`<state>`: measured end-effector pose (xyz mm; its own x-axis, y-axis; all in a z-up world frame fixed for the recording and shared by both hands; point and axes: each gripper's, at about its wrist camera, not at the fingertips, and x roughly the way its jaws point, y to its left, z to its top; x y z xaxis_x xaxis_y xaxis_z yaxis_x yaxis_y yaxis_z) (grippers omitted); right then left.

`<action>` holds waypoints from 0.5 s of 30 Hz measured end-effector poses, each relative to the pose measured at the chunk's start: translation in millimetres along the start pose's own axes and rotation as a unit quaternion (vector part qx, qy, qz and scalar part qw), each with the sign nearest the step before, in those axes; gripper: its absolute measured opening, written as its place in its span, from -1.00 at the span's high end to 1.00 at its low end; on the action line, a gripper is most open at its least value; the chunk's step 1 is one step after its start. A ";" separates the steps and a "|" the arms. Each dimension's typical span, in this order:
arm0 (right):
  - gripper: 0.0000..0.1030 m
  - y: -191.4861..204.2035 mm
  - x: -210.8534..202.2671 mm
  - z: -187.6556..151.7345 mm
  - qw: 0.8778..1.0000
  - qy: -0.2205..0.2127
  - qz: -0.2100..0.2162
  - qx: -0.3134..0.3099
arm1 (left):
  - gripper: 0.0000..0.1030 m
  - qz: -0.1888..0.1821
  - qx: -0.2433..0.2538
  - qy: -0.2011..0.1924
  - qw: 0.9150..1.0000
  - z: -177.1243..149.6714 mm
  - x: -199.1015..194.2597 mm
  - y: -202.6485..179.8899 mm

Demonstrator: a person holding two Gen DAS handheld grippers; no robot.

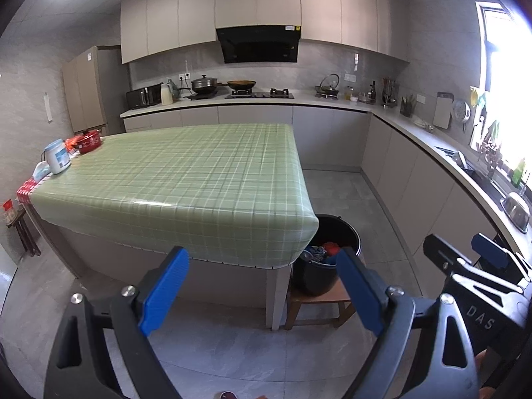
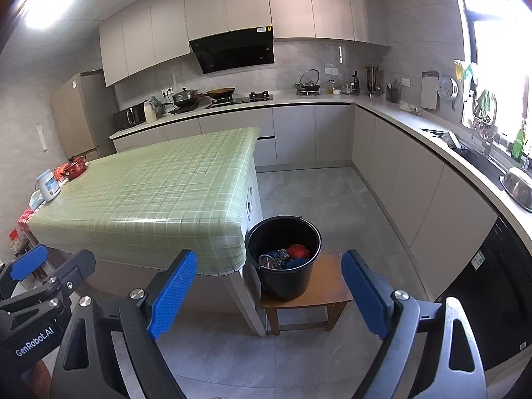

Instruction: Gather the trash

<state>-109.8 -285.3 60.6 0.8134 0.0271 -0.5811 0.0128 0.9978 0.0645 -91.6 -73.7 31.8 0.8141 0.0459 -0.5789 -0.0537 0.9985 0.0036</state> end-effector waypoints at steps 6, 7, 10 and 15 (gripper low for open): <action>-0.76 0.3 -1.4 0.4 1.000 0.000 0.006 -0.005 | -0.78 0.003 -0.003 -0.001 1.000 -0.3 -4.2 1.5; -0.76 1.0 -1.7 0.5 1.000 -0.001 0.007 -0.006 | -0.78 0.004 -0.003 -0.002 1.000 -0.2 -5.0 1.5; -0.76 2.7 -2.2 0.9 1.000 -0.001 0.007 -0.009 | -0.78 0.005 -0.003 -0.002 1.000 -0.1 -6.3 -0.4; -0.76 3.8 -1.8 0.0 1.000 0.001 0.008 -0.010 | -0.78 0.007 -0.003 -0.002 1.000 -1.1 -7.3 -0.6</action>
<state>-111.2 -281.5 61.9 0.8126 0.0427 -0.5813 -0.0120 0.9983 0.0566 -98.1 -74.7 35.2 0.8156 0.0591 -0.5756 -0.0682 0.9977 0.0059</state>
